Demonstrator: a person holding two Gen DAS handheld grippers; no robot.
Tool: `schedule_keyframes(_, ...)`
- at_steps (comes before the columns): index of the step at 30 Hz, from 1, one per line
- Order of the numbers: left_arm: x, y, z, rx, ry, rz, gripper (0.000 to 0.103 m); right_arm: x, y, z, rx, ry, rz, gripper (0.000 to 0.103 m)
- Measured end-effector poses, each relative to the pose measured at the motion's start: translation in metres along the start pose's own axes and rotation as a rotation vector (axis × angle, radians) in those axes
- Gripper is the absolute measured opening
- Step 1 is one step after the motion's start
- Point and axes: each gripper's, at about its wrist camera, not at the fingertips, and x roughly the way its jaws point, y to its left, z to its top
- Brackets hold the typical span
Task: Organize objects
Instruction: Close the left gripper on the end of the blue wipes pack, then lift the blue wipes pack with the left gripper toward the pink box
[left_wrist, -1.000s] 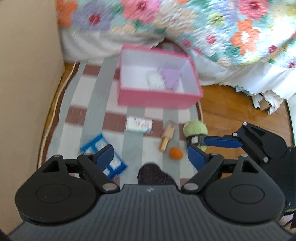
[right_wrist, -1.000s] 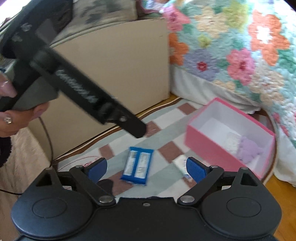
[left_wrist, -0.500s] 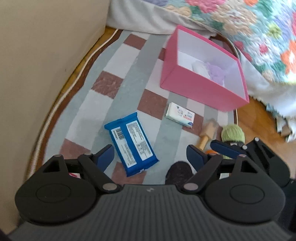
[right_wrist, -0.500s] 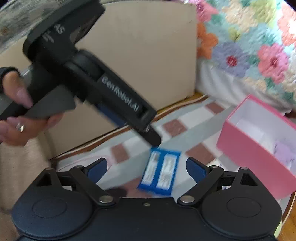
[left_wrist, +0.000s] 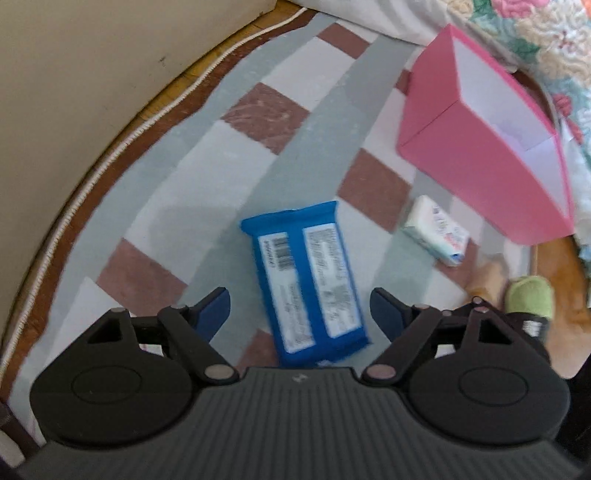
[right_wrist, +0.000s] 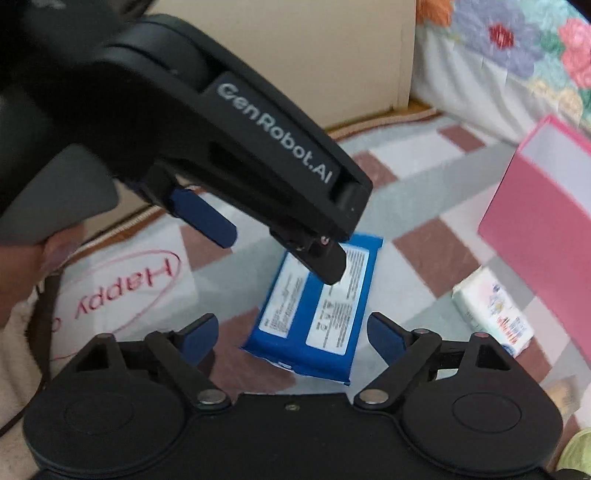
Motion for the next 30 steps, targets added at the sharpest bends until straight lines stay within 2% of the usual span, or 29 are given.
schedule_keyframes(3, 0.006, 0.000, 0.000, -0.004, -0.001, -0.007, 0.080, 0.010, 0.000, -0.002, 0.017, 0.022, -0.005, 0.090)
schedule_keyframes(7, 0.017, 0.001, 0.001, -0.019, -0.001, -0.029, 0.065, 0.020, -0.008, -0.006, 0.056, 0.042, 0.005, 0.090)
schedule_keyframes(8, 0.021, 0.002, 0.002, -0.029, 0.004, -0.039, 0.059, 0.023, -0.011, -0.006, 0.070, 0.044, 0.013, 0.090)
schedule_keyframes(11, 0.028, 0.008, 0.002, -0.081, 0.018, -0.085, 0.048, 0.031, -0.019, -0.004, 0.119, 0.036, 0.043, 0.091)
schedule_keyframes(12, 0.029, 0.009, 0.003, -0.087, 0.015, -0.088, 0.046, 0.032, -0.022, -0.005, 0.139, 0.032, 0.043, 0.091)
schedule_keyframes(14, 0.029, 0.008, 0.003, -0.081, 0.003, -0.079, 0.036, 0.037, -0.025, -0.005, 0.175, 0.031, 0.043, 0.091)
schedule_keyframes(17, 0.030, 0.008, 0.002, -0.085, -0.001, -0.068, 0.030, 0.041, -0.026, -0.006, 0.202, 0.025, 0.031, 0.092)
schedule_keyframes(20, 0.032, 0.009, 0.000, -0.086, -0.010, -0.009, 0.029, 0.042, -0.018, -0.008, 0.180, 0.032, 0.016, 0.093)
schedule_keyframes(22, 0.033, 0.014, -0.002, -0.110, -0.012, 0.006, 0.029, 0.040, -0.017, -0.011, 0.190, 0.030, 0.038, 0.093)
schedule_keyframes(24, 0.041, 0.022, -0.004, -0.146, 0.020, -0.004, 0.029, 0.039, -0.016, -0.013, 0.191, 0.032, 0.041, 0.093)
schedule_keyframes(26, 0.046, 0.028, -0.007, -0.205, 0.032, -0.053, 0.033, 0.040, -0.015, -0.012, 0.196, 0.027, 0.029, 0.094)
schedule_keyframes(28, 0.045, 0.027, -0.009, -0.209, 0.014, -0.042, 0.031, 0.043, -0.013, -0.011, 0.201, 0.013, 0.003, 0.094)
schedule_keyframes(30, 0.044, 0.024, -0.012, -0.203, -0.001, -0.033, 0.029, 0.046, -0.005, -0.010, 0.153, 0.006, -0.050, 0.091)
